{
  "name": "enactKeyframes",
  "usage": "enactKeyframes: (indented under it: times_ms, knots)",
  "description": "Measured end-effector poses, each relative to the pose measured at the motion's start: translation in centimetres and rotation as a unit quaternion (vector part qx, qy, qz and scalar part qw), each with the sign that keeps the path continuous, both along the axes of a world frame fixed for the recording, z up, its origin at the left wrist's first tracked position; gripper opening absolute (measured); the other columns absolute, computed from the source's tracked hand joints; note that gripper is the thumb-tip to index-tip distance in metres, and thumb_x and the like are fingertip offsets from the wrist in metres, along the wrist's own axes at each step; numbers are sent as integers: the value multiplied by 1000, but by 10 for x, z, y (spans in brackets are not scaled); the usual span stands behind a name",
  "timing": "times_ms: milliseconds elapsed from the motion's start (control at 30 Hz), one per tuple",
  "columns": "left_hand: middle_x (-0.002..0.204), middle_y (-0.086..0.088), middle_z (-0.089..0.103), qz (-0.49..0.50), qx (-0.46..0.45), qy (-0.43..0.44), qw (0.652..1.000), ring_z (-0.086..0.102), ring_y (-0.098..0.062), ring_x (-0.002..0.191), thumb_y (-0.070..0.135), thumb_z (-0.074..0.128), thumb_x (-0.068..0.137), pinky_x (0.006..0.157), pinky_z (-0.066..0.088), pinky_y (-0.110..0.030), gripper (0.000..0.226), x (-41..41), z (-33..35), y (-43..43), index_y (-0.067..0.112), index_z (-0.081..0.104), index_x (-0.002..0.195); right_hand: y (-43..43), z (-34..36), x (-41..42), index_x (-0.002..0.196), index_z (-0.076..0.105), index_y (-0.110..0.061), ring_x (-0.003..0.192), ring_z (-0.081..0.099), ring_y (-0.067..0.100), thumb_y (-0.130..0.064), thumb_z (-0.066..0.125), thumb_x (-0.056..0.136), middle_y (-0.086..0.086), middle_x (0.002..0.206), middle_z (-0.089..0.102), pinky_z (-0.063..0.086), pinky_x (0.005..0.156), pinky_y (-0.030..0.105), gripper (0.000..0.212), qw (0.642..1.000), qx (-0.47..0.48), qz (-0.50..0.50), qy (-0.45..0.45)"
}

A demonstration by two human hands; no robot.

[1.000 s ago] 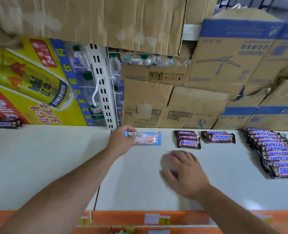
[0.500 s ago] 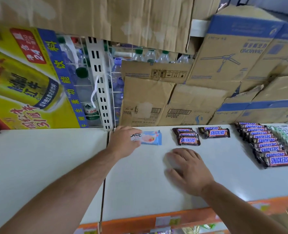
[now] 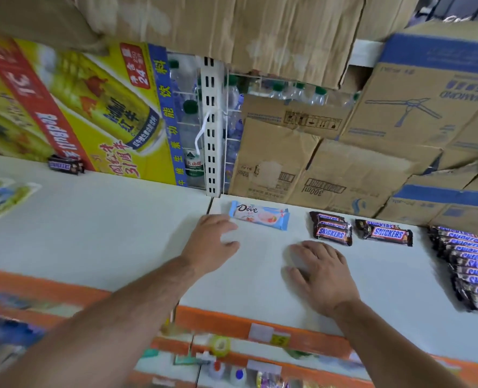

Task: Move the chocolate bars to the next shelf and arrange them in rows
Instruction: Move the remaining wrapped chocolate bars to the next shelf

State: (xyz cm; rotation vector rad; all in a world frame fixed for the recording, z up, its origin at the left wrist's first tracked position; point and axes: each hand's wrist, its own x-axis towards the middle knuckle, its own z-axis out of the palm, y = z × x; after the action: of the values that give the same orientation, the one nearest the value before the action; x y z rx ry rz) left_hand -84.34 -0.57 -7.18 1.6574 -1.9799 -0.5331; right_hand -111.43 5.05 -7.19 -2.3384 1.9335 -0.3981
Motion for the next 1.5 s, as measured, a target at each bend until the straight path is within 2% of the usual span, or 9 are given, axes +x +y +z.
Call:
enactKeyframes:
  times_ms: [67,133,233,400,700,900,1067,1400,1500]
  knots:
    - [131,6,59,9,15,-48,999,44,-14,126,47,63,82,104,19,-11,43,13,3,20,23,70,117,1,2,1,121,54,-42,126,43,16,-61,43,85,-14,130,51,32,106,37,42,1000,5,2,4]
    - [138,9,54,22,32,-85,996,39,-12,131,46,63,86,111,24,-21,42,25,7,38,27,66,124,3,6,4,119,53,-44,126,42,16,-61,42,85,-16,130,51,32,106,37,39,1000,14,3,7]
    - [139,10,52,12,47,-130,990,37,-12,133,43,60,89,111,30,-30,42,41,18,60,28,62,128,8,11,11,113,55,-43,122,46,19,-54,46,86,-14,126,55,35,104,37,31,1000,16,-4,-1]
    - [128,7,59,39,66,-158,984,46,-19,123,42,53,89,104,39,-34,37,80,28,86,29,61,123,16,23,54,118,62,-24,117,53,28,-34,51,86,2,127,59,46,96,38,35,997,49,-61,28]
    - [130,3,58,85,59,-135,985,47,-18,122,43,51,93,102,39,-36,37,189,47,108,27,57,126,25,44,214,132,54,-28,124,49,17,-40,50,92,-3,135,52,42,100,31,42,997,62,41,4]
    - [129,7,58,102,49,-92,989,48,-15,123,42,51,94,103,39,-36,32,302,51,116,29,59,123,24,41,335,129,55,-30,123,50,16,-42,49,91,-5,132,53,42,99,30,40,996,69,48,0]
    - [123,7,63,142,24,-80,986,54,-14,118,38,52,92,95,46,-32,31,385,56,119,28,63,119,19,43,420,127,56,-30,124,50,14,-39,49,92,-6,133,53,40,101,29,37,997,57,37,-27]
    - [124,7,64,175,28,-45,983,62,-12,106,34,57,88,90,51,-32,30,465,52,95,27,65,117,-20,47,501,130,52,-30,118,54,12,-40,46,95,-7,131,53,45,95,29,37,996,70,52,-18]
    - [115,5,67,177,19,-50,983,62,-12,88,31,58,89,79,51,-27,28,475,50,77,25,65,116,-45,44,514,132,52,-30,118,55,13,-40,46,95,-7,131,53,46,93,29,38,996,70,50,-19]
